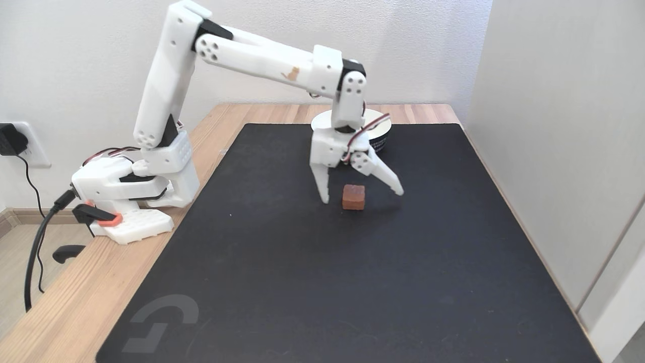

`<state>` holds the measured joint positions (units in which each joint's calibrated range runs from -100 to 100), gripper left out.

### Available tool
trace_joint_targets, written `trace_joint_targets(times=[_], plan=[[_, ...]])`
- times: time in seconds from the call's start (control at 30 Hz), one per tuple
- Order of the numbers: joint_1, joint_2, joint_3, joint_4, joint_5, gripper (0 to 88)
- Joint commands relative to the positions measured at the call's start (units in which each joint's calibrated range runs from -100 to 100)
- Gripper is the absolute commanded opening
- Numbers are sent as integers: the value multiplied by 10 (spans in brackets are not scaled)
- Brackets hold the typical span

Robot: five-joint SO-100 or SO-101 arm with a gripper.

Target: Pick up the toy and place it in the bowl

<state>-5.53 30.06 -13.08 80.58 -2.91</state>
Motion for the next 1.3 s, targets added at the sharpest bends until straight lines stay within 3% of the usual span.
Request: trace_joint_targets(times=[0.0,0.37,0.47,0.67,0.73,1.07,1.27], plan=[[1,37,-38,3,-1,504],[-6,51,-38,-1,-1,485],[-11,48,-38,-1,-1,400],[-18,42,-38,-29,-1,63],[-18,42,-38,-29,-1,23],[-18,-9,-37,-28,-1,22],[-40,-214,-20,-29,-1,22]])
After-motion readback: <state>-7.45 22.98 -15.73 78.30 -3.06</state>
